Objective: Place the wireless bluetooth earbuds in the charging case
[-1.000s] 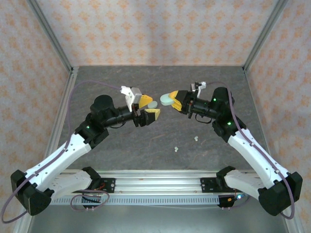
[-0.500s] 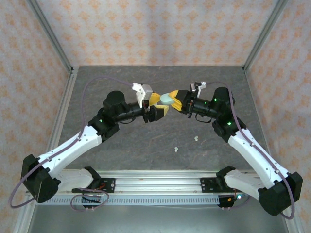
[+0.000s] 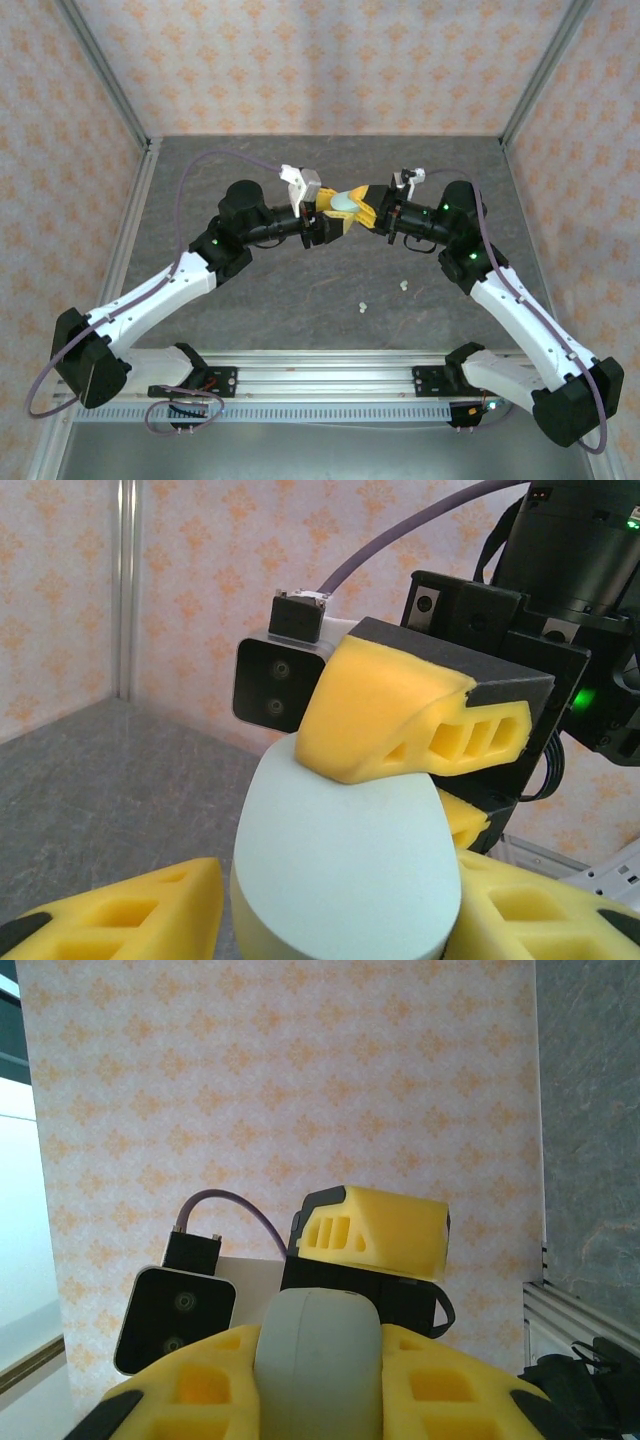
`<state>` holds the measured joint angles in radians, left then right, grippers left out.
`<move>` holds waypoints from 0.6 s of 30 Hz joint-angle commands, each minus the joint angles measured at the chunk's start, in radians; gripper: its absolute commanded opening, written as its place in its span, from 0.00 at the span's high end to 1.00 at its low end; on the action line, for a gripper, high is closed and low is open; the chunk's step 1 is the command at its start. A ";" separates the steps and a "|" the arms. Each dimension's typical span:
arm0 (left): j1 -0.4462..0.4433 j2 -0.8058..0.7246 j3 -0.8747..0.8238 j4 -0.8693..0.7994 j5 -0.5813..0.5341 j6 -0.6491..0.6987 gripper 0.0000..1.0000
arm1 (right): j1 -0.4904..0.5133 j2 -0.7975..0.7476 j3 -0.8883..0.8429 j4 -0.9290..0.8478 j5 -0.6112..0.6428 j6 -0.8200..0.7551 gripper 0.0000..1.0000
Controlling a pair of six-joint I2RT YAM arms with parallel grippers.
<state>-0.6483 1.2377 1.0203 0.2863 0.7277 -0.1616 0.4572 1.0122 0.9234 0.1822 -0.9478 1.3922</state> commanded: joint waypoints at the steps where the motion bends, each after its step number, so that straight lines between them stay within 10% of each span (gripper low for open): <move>1: -0.007 0.001 0.034 0.054 0.025 -0.007 0.50 | 0.001 -0.023 -0.003 0.059 -0.039 0.039 0.87; 18: -0.010 0.005 0.062 0.055 0.040 -0.025 0.51 | 0.000 -0.032 -0.024 0.062 -0.057 0.045 0.87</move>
<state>-0.6529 1.2385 1.0466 0.3046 0.7486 -0.1837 0.4572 1.0027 0.9066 0.2031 -0.9695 1.4048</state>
